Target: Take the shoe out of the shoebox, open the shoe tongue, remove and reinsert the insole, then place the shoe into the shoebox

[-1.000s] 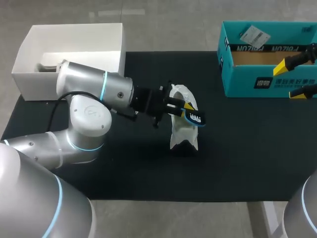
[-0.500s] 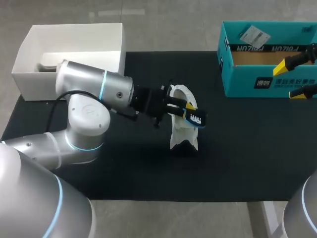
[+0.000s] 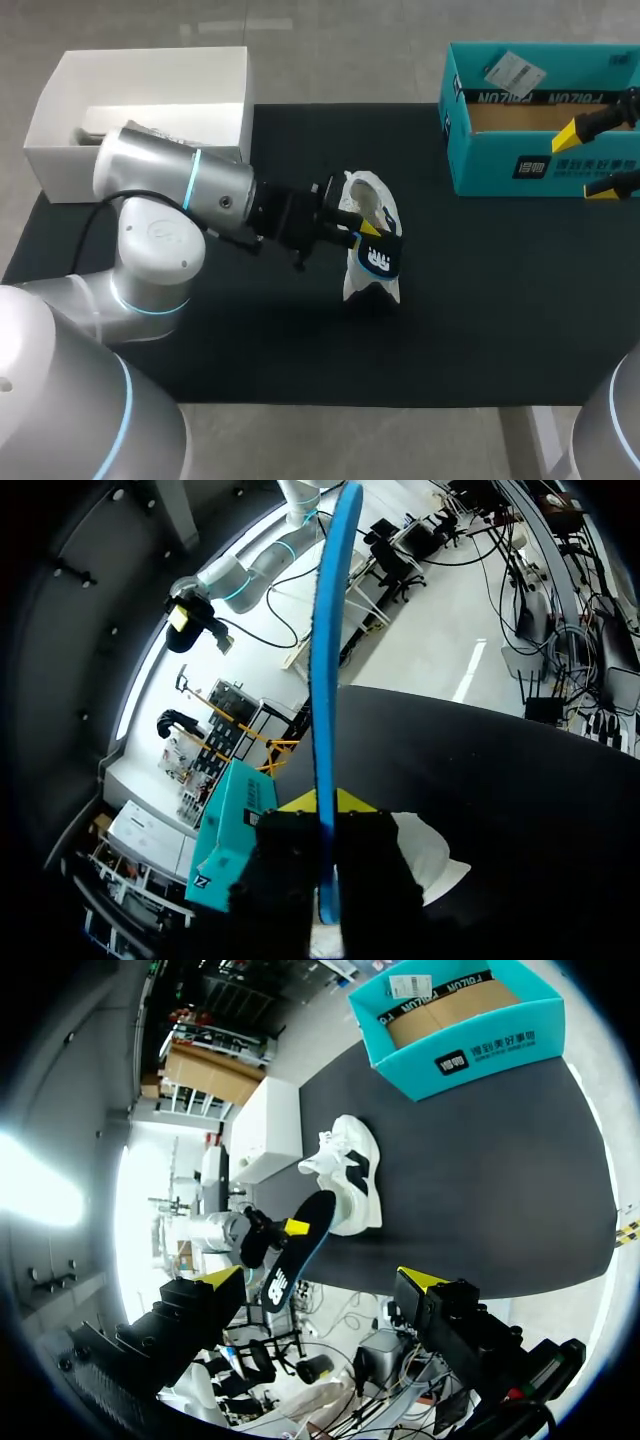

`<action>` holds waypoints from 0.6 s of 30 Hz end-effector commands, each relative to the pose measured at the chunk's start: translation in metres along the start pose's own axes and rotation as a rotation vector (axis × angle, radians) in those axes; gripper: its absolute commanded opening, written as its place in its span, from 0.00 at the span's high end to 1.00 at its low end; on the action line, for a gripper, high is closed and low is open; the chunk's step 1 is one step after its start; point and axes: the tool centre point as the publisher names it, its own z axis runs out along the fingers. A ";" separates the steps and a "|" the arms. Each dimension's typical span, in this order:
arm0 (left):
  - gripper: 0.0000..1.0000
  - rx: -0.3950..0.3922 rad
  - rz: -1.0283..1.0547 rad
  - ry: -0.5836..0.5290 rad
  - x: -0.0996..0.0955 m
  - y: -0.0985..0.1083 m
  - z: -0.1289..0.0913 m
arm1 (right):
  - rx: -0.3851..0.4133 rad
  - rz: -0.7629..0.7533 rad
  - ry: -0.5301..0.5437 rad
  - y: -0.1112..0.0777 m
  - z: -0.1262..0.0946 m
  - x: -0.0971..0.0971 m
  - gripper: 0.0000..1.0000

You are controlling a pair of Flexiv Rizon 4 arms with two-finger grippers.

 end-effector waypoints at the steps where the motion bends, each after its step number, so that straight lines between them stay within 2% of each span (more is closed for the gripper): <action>1: 1.00 0.042 0.001 -0.011 0.008 0.012 0.018 | -0.001 0.001 -0.002 -0.001 0.000 0.000 0.00; 7: 1.00 0.036 0.003 0.016 0.014 0.018 0.030 | -0.001 0.001 -0.002 -0.001 0.000 0.000 0.00; 18: 1.00 -0.060 0.031 0.024 0.016 0.045 0.031 | -0.001 0.001 -0.002 -0.001 0.000 0.000 0.00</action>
